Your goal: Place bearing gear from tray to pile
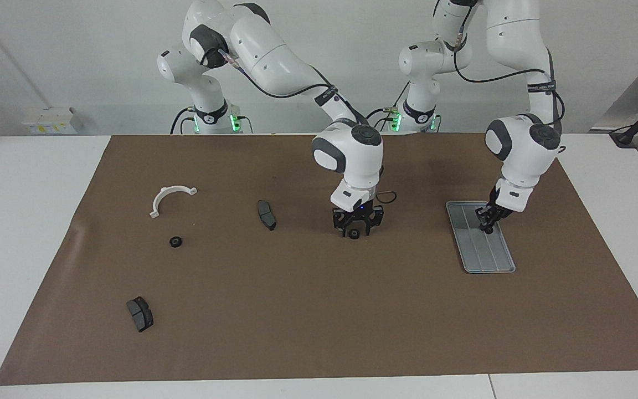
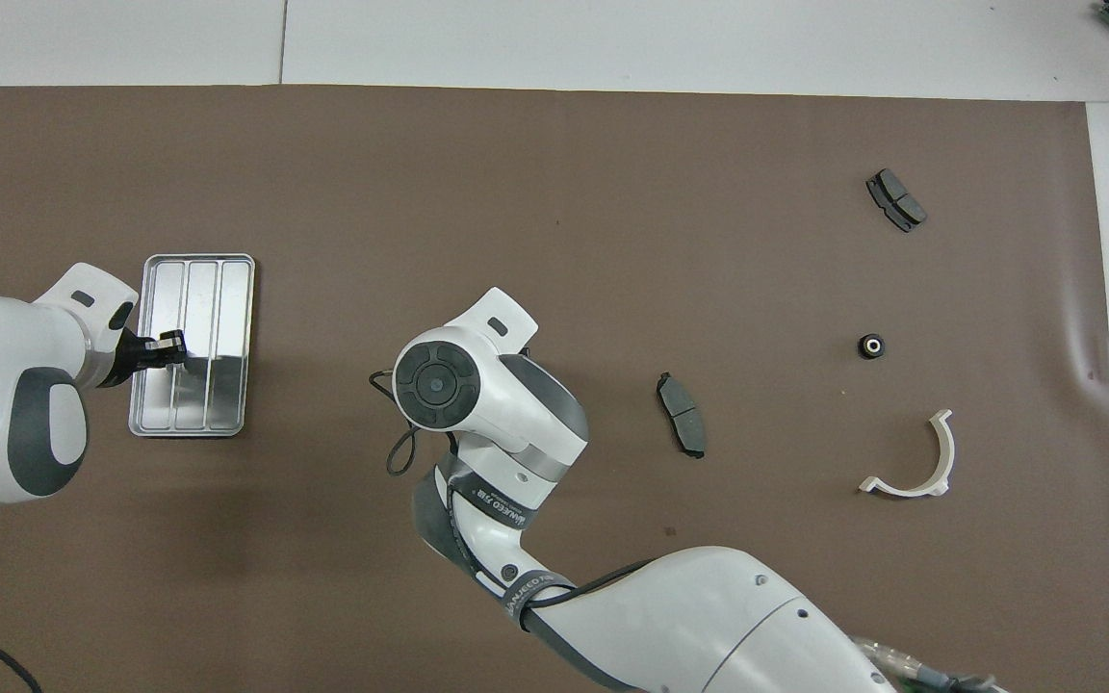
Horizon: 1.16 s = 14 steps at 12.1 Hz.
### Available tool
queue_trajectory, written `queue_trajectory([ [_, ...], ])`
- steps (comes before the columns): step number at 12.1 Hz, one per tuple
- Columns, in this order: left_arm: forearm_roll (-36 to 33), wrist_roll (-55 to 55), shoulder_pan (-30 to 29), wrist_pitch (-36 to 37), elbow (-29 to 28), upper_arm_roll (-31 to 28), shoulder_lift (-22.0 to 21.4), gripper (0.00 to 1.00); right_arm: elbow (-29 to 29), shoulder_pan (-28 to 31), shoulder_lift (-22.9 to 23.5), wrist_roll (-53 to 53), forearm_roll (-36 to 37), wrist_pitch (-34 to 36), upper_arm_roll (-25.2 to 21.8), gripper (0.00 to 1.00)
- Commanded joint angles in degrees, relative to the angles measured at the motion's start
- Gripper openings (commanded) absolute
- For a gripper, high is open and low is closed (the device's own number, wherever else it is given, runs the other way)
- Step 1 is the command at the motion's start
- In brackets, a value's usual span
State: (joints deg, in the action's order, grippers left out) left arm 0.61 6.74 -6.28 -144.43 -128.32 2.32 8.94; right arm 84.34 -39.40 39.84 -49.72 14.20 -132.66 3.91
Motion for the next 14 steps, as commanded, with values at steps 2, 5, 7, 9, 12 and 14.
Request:
queue_trajectory([
  [2,0.2,4.0,2.2,1.1,2.7,0.0,0.4,0.02,0.1,0.1,0.3,-2.1,2.4,-1.7,0.0,0.41],
  [5,0.2,12.3,7.2,6.1,6.1,-0.1,0.4,0.02,0.1,0.2,0.2,-2.1,2.7,-1.1,-0.1,0.1],
  [7,0.2,17.6,10.4,8.0,7.2,-0.1,0.2,0.02,-0.2,0.9,-0.9,-1.6,2.7,-0.5,-0.4,0.0],
  [9,0.2,22.7,13.5,8.5,7.7,-0.1,0.2,0.02,0.5,2.2,-2.6,-1.6,2.6,-0.5,-0.6,0.0],
  [12,0.2,30.4,17.7,8.5,9.1,0.0,0.5,0.02,6.2,6.3,-8.5,-1.2,2.4,-1.2,-0.4,0.0],
  [14,0.2,36.7,22.1,8.6,9.7,0.0,0.5,0.02,16.1,9.9,-15.8,2.7,1.9,-3.3,-0.3,0.0],
])
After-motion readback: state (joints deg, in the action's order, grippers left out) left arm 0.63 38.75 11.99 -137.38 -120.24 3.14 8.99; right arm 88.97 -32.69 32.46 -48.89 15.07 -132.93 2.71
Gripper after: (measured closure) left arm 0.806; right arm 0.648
